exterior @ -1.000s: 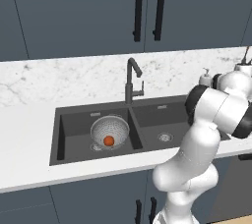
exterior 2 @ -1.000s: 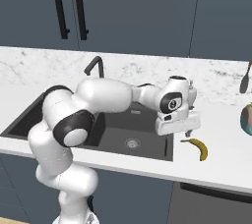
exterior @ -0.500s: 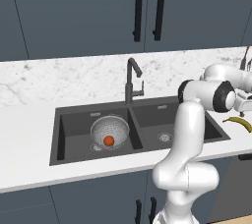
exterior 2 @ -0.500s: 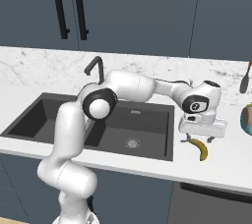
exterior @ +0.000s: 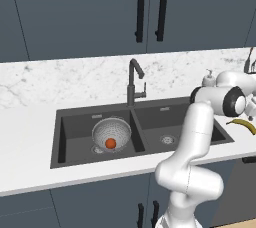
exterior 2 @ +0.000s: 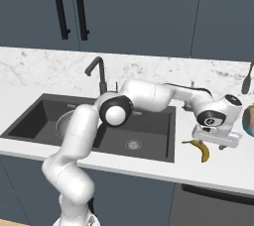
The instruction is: Put the colander in the sink, put the orange, banana in the colander, and turn on the sink faucet and pour water over the colander.
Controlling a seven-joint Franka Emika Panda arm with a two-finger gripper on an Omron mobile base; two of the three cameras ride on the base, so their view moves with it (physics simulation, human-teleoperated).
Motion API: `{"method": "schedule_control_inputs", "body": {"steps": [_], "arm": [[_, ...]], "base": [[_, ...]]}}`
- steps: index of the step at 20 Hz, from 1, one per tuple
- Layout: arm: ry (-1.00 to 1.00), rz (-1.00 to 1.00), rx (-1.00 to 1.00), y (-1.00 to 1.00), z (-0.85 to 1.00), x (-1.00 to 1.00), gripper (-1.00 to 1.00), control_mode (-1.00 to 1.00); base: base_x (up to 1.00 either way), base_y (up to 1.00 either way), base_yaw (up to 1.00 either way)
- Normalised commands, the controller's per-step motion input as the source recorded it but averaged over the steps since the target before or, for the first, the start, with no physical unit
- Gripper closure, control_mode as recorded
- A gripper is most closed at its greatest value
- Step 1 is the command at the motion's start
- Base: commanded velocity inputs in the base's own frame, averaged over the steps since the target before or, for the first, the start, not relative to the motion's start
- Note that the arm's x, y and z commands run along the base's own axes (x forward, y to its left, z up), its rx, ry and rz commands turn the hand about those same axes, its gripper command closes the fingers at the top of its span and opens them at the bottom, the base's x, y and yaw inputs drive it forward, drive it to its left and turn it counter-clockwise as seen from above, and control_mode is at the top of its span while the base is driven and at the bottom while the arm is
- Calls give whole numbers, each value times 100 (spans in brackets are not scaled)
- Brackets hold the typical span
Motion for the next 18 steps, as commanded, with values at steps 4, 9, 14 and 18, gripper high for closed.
{"method": "schedule_control_inputs", "body": {"steps": [4,9,14,18], "arm": [[-13,0,-19,1,-54,1,-100,-100],[-1,2,-20,15,-35,8,-100,-100],[1,0,-6,24,-3,6,-100,-100],[2,-1,0,7,-3,27,-100,-100]], "base": [[0,0,0],[0,0,0],[0,0,0],[0,0,0]]}}
